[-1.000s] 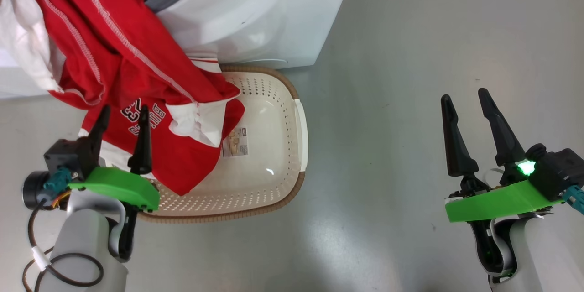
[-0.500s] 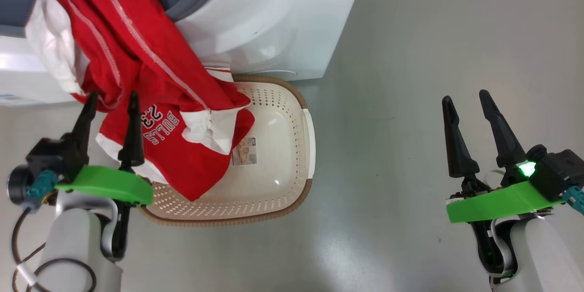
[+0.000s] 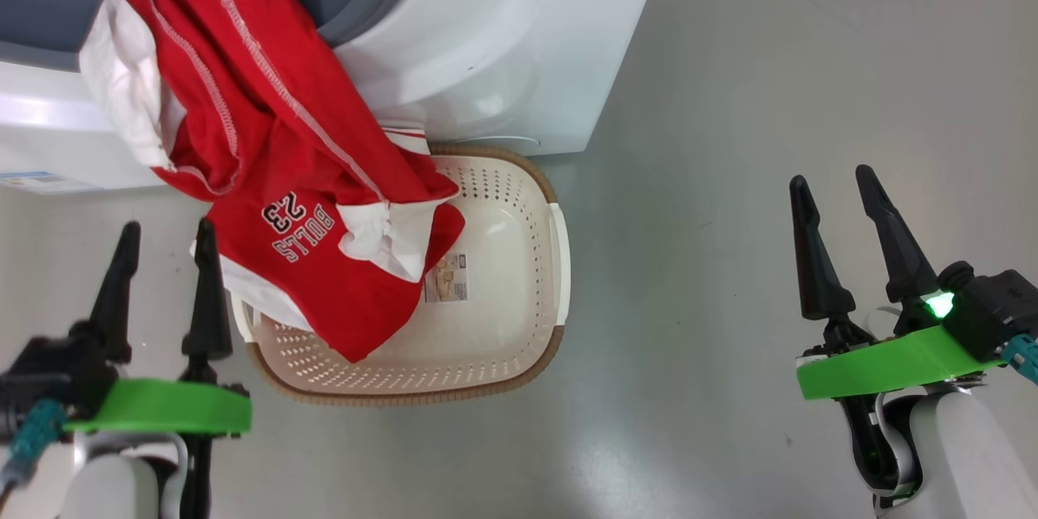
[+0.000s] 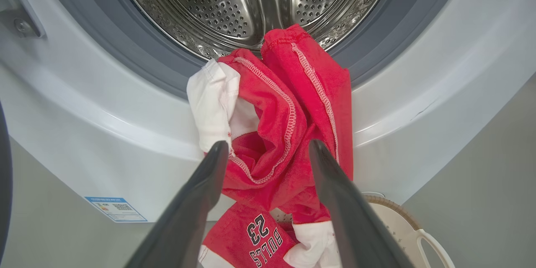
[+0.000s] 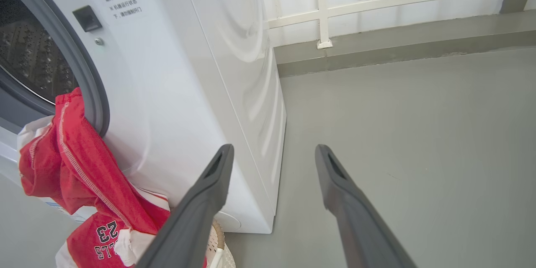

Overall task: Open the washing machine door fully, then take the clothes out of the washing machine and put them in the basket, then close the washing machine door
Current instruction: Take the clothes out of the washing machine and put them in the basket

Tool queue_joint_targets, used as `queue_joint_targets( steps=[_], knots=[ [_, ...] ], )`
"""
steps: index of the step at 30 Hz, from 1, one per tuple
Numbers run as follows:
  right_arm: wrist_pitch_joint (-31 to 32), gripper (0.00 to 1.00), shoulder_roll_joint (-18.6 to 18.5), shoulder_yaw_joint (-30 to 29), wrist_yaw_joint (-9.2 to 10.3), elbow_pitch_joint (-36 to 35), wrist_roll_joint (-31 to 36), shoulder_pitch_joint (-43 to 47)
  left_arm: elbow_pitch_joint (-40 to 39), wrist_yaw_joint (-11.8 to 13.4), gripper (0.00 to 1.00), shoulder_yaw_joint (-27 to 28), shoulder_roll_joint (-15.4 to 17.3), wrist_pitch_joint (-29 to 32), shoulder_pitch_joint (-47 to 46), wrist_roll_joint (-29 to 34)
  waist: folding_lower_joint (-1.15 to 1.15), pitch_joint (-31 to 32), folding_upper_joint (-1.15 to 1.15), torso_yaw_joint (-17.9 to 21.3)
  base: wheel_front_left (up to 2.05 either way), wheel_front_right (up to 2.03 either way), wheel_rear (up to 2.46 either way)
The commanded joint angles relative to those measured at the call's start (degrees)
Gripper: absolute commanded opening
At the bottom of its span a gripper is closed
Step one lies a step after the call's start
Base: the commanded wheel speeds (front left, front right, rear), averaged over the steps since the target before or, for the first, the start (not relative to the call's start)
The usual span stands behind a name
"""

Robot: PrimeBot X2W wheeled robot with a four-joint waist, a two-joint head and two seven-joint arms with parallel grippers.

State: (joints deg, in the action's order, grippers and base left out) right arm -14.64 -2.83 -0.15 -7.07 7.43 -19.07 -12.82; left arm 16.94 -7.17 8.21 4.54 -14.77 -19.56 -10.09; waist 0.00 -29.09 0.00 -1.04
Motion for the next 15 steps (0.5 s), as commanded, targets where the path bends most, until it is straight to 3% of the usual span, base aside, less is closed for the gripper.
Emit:
queue_joint_targets(
  steps=[1, 15],
  knots=[
    [-0.36, 1.00, -0.05, 1.08, -0.42, -1.11, 0.63, 1.51, -2.83, -0.32, 1.00, 2.17, 0.85, -0.23, 2.65, -0.36, 0.00, 0.16, 0.00, -0.07, 0.00, 0.00, 0.00],
    [-0.36, 1.00, -0.05, 0.59, -0.42, -1.01, 1.04, 0.72, -8.55, -0.32, 1.00, 2.66, -0.72, -0.23, 4.94, -1.35, 0.00, -0.65, 0.00, -0.87, 0.00, 0.00, 0.00]
  ],
)
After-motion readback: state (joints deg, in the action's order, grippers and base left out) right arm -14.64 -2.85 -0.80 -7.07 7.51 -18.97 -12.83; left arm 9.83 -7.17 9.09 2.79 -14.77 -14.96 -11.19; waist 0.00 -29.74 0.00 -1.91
